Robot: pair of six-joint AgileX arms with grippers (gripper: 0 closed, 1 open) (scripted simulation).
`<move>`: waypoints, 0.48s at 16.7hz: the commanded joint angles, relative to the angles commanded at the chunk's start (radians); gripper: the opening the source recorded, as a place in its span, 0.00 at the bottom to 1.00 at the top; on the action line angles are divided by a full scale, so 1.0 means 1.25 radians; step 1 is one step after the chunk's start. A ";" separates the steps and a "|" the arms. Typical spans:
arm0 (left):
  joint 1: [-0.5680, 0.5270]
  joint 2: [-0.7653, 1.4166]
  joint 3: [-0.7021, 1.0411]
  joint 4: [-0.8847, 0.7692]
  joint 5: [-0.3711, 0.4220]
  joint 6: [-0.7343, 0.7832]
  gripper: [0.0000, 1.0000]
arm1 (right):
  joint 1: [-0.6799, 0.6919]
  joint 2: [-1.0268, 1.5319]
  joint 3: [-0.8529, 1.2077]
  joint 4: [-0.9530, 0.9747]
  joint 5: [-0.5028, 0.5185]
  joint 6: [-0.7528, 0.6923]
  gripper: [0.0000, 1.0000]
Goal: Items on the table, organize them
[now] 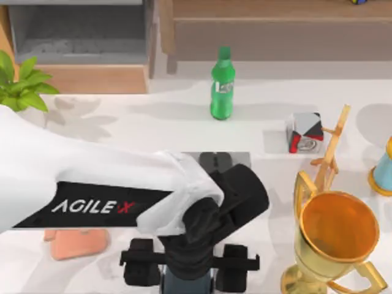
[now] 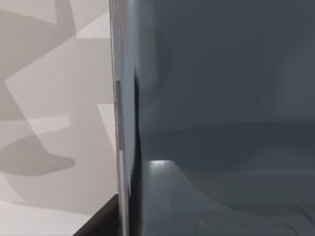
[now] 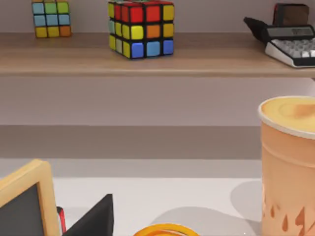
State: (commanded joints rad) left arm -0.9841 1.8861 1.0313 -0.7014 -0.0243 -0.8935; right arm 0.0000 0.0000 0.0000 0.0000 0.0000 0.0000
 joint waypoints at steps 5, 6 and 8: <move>0.000 0.000 0.000 0.000 0.000 0.000 0.00 | 0.000 0.000 0.000 0.000 0.000 0.000 1.00; 0.000 0.000 0.000 0.000 0.000 0.000 0.00 | 0.000 0.000 0.000 0.000 0.000 0.000 1.00; 0.000 0.000 0.000 0.000 0.000 0.000 0.00 | 0.000 0.000 0.000 0.000 0.000 0.000 1.00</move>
State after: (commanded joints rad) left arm -0.9841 1.8861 1.0313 -0.7014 -0.0243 -0.8935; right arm 0.0000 0.0000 0.0000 0.0000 0.0000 0.0000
